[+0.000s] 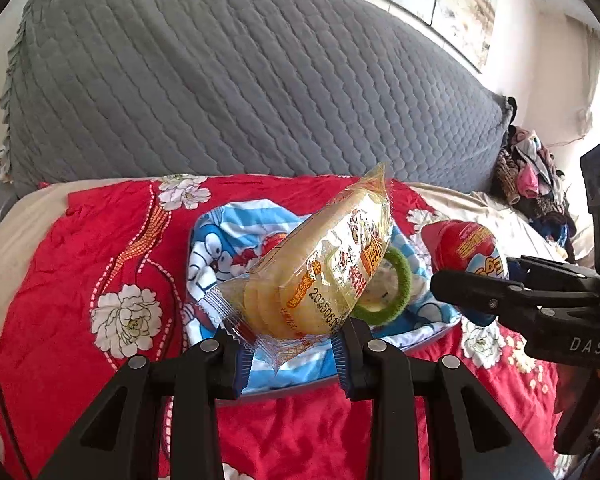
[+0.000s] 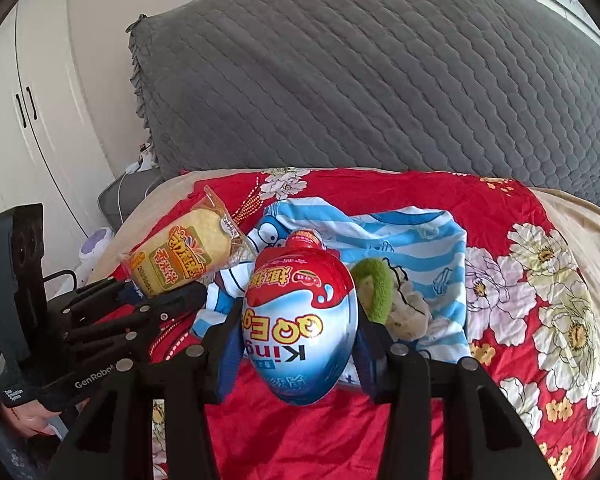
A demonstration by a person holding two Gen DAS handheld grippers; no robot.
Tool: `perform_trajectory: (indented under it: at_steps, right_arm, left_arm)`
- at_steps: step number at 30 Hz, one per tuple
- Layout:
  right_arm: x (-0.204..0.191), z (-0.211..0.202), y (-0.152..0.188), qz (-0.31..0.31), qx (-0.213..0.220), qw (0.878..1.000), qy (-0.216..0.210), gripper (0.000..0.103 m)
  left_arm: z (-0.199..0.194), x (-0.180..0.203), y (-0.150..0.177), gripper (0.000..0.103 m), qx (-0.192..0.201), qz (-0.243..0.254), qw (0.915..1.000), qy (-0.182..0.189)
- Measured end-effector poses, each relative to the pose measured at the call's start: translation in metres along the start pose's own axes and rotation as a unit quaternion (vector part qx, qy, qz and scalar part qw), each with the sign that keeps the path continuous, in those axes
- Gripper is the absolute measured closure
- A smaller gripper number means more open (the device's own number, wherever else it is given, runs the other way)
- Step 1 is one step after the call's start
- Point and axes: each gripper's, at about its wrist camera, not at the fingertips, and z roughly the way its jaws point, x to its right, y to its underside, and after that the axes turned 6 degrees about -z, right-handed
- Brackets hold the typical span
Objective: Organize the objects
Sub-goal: 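Lift and carry the blue egg and rice cake packet over the tray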
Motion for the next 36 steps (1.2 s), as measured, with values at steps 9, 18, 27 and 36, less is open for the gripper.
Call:
perform_trajectory:
  at_steps: [9,18,27,36]
  right_arm:
    - [0.002,0.016,-0.006,-0.001,-0.008,1.0,0.0,0.055]
    - [0.005,0.022,-0.006,0.003,-0.011,1.0,0.002,0.055]
    - [0.014,0.031,-0.01,0.007,-0.013,1.0,0.009,0.055]
    - [0.032,0.055,-0.018,0.011,-0.022,1.0,0.018,0.055]
  left_arm:
    - [0.013,-0.006,-0.009,0.068,-0.005,0.003,1.0,-0.007]
    - [0.019,-0.005,-0.012,0.068,-0.007,0.006,0.9999,-0.011]
    - [0.035,-0.001,-0.014,0.068,-0.016,0.01,0.9996,-0.02]
    - [0.067,-0.001,-0.016,0.068,-0.026,0.013,0.9991,-0.032]
